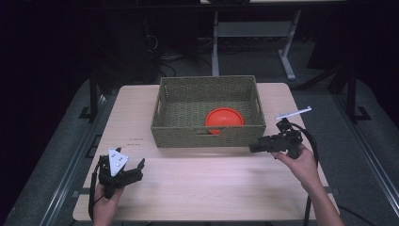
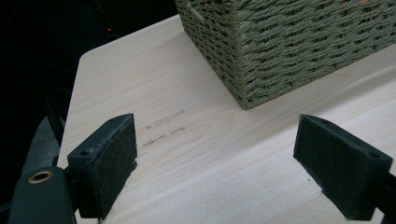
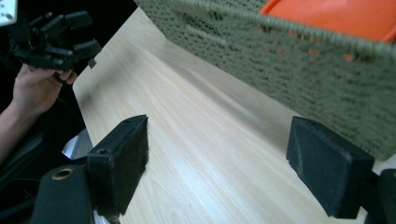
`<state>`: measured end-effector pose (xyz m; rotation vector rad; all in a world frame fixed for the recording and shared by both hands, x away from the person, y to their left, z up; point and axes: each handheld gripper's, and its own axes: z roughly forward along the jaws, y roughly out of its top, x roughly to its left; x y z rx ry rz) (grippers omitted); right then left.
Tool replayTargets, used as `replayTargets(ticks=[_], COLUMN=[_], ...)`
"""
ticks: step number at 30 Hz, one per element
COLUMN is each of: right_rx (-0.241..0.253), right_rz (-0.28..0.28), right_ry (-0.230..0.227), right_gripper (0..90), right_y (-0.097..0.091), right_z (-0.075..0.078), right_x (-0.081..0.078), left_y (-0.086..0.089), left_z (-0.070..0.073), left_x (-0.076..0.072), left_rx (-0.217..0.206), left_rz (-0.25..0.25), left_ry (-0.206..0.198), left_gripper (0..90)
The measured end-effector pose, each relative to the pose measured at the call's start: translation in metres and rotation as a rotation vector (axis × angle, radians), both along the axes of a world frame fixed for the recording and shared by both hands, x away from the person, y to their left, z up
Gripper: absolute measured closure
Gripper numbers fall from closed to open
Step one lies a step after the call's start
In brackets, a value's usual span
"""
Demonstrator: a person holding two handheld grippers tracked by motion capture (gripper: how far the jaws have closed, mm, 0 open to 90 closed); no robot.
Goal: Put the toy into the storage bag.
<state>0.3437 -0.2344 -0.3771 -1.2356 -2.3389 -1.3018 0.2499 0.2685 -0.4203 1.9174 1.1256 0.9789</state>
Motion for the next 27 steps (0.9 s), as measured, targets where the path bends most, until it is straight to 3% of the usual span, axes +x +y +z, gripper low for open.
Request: replayTargets(ticks=[10,18,24,27], right_rx=[0.015,0.032,0.031,0.030], right_rz=[-0.011,-0.007,-0.010,-0.022], right_ry=[0.015,0.014,-0.006,-0.040], right_gripper=[20.2,20.0,20.0,19.2], right_y=[-0.011,-0.019,-0.024,-0.028], right_z=[-0.024,-0.031,-0.039,-0.048], right_x=[-0.022,-0.035,-0.050,-0.061], left_y=[-0.001,-0.001,-0.001,-0.002], left_z=[0.000,0.000,0.000,0.000], left_x=[0.000,0.000,0.000,0.000], left_rx=[0.006,0.004,0.006,0.007], left_rz=[-0.004,-0.002,-0.003,-0.004], left_ry=[0.000,0.003,0.002,0.003], left_gripper=[12.9,12.9,12.9,12.9])
